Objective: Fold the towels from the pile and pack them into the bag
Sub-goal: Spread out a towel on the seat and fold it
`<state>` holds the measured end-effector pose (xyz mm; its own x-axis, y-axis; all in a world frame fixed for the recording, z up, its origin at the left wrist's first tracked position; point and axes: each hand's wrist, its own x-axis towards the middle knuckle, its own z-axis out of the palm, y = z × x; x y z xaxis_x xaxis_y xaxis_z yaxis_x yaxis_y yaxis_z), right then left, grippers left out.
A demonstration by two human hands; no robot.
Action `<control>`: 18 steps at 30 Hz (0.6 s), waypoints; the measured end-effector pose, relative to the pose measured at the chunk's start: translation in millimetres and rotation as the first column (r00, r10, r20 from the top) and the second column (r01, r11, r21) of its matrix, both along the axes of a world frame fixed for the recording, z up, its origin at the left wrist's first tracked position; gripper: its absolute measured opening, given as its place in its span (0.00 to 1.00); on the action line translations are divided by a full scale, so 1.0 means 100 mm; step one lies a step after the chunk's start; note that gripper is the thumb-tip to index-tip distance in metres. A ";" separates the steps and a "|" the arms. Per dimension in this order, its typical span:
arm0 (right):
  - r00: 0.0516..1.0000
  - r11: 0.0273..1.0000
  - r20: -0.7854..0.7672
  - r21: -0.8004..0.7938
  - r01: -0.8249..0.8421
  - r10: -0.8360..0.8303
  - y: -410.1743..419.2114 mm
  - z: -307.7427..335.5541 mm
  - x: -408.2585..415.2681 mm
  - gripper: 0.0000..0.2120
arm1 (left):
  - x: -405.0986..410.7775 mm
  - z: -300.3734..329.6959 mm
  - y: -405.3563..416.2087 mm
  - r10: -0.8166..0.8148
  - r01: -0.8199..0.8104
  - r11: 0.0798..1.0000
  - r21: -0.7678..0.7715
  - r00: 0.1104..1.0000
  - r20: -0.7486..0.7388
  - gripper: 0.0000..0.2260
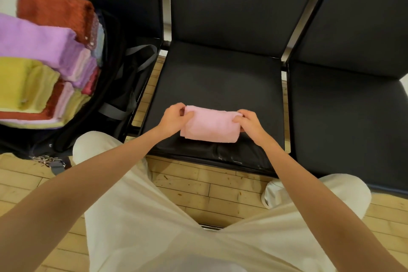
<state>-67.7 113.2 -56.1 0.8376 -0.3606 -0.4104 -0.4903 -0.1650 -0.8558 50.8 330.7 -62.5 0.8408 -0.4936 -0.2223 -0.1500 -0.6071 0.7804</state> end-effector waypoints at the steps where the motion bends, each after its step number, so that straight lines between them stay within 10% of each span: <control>1: 0.997 0.997 -0.015 0.022 0.076 -0.076 0.00 -0.04 0.06 0.06 | 0.05 -0.04 -0.05 0.055 -0.056 0.998 -0.013 0.998 -0.038 0.08; 10: 0.943 0.964 -0.204 -0.070 0.255 -0.264 -0.02 -0.44 0.42 0.19 | 0.27 -0.39 -0.28 0.266 -0.254 0.964 0.081 0.905 -0.333 0.26; 18: 0.918 0.945 -0.364 -0.326 0.032 -0.156 0.09 -0.55 0.34 0.17 | 0.02 -0.50 -0.34 0.137 -0.127 0.874 0.470 0.990 0.012 0.26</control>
<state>-33.3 122.5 -111.2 0.5959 -0.5895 -0.5453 -0.7931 -0.3253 -0.5150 52.8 296.6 -112.6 0.8833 -0.2119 -0.4181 -0.0293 -0.9152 0.4019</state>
